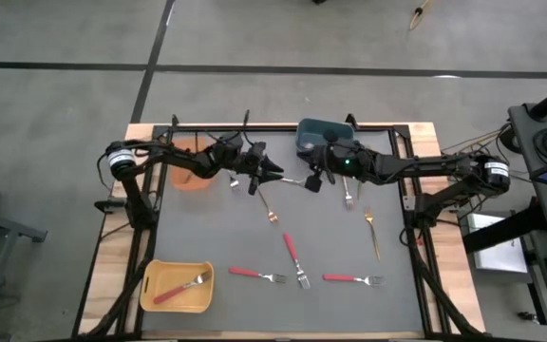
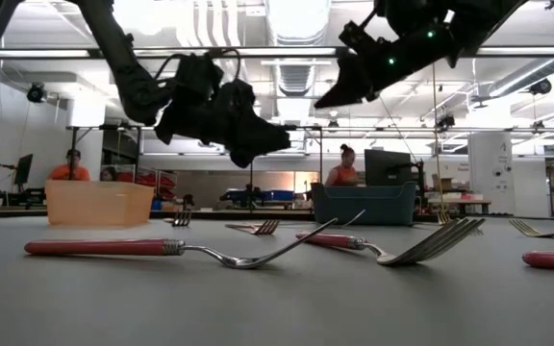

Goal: Sort silverware by color (type)
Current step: Put the orange fork into the blue bin

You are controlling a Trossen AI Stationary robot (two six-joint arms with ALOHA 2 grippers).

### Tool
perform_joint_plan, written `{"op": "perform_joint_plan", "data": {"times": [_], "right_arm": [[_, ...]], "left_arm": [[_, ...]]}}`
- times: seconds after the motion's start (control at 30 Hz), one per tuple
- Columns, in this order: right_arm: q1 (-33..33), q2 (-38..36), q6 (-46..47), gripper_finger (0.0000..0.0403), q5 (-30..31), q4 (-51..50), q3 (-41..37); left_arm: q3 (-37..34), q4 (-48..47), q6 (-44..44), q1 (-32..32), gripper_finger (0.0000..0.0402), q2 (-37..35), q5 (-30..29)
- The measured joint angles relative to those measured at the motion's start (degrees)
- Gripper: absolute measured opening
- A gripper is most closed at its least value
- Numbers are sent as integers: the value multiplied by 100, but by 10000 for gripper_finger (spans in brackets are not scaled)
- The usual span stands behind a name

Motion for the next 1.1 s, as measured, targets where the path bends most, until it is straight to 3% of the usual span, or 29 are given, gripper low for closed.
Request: {"op": "perform_joint_plan", "data": {"times": [0.13,0.37,0.57,0.77,1.1], "right_arm": [[-2,8,72,9,180,557,-122],[1,8,565,9,296,561,-194],[3,10,911,9,296,492,-313],[3,12,1209,9,296,493,-464],[0,41,1465,9,301,497,-496]], "left_arm": [[213,-482,450,-40,101,84,-136],[537,-1215,945,-38,102,353,-188],[548,-1242,1060,-37,128,595,-622],[543,-1191,1289,-170,163,861,-693],[788,-1206,1440,-332,158,1388,-1380]]}}
